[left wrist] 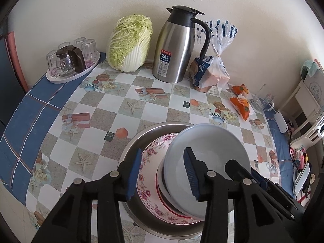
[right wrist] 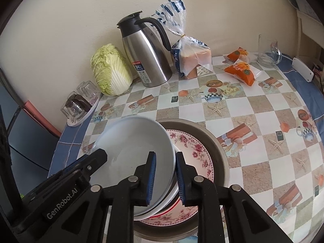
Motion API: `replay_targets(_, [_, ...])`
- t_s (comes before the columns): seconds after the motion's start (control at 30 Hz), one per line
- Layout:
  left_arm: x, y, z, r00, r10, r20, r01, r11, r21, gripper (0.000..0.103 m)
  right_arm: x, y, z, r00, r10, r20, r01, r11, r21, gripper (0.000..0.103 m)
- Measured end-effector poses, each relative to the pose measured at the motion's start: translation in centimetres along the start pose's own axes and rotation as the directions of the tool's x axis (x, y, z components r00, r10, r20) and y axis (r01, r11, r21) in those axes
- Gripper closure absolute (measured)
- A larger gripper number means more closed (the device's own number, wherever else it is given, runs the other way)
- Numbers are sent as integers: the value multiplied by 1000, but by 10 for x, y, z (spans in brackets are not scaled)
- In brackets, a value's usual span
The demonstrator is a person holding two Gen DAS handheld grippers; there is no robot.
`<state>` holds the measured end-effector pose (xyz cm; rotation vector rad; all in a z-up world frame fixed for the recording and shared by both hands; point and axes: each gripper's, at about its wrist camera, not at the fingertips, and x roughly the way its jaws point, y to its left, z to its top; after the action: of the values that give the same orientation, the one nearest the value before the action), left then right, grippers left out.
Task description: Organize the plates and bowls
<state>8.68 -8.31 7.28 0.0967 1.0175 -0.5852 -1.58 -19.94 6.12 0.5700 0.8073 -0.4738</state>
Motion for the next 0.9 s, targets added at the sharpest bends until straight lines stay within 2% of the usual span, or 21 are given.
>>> replay_targets(0.07, [-5, 3, 1, 1000, 17, 11, -16, 1000, -9, 50, -5, 2, 1, 999, -33, 20, 33, 999, -19, 62])
replay_targets(0.1, [-8, 4, 1, 1000, 21, 17, -21, 1000, -13, 45, -8, 2, 1, 999, -40, 30, 40, 999, -26, 59])
replay_targets(0.17, [-13, 7, 1, 999, 28, 29, -27, 999, -21, 40, -12, 2, 1, 999, -37, 37, 38, 999, -30, 57])
replay_targets(0.23, [-17, 9, 0, 998, 51, 38, -50, 998, -26, 35, -15, 0, 0, 998, -37, 42, 39, 999, -30, 50])
replay_targets(0.3, [-19, 13, -2, 996, 74, 41, -72, 997, -34, 20, -18, -3, -3, 998, -46, 50, 48, 998, -32, 41])
replay_targets(0.37, [-21, 19, -4, 996, 79, 45, -77, 996, -54, 12, -21, -7, -6, 997, -46, 56, 48, 998, -32, 31])
replay_targets(0.5, [-27, 27, -13, 997, 51, 52, -46, 995, -86, 7, -28, -13, -12, 996, -49, 71, 52, 998, -45, 6])
replay_targets(0.57, [-30, 28, -17, 997, 53, 57, -49, 995, -84, 6, -32, -13, -15, 995, -58, 86, 64, 996, -65, 0])
replay_targets(0.73, [-33, 29, -31, 994, 104, 43, -103, 994, -31, 6, -39, -14, -28, 994, -53, 97, 62, 994, -91, 0])
replay_targets(0.9, [-37, 36, -46, 985, 166, 44, -166, 986, -4, 6, -43, -16, -40, 993, -81, 91, 92, 988, -127, 0])
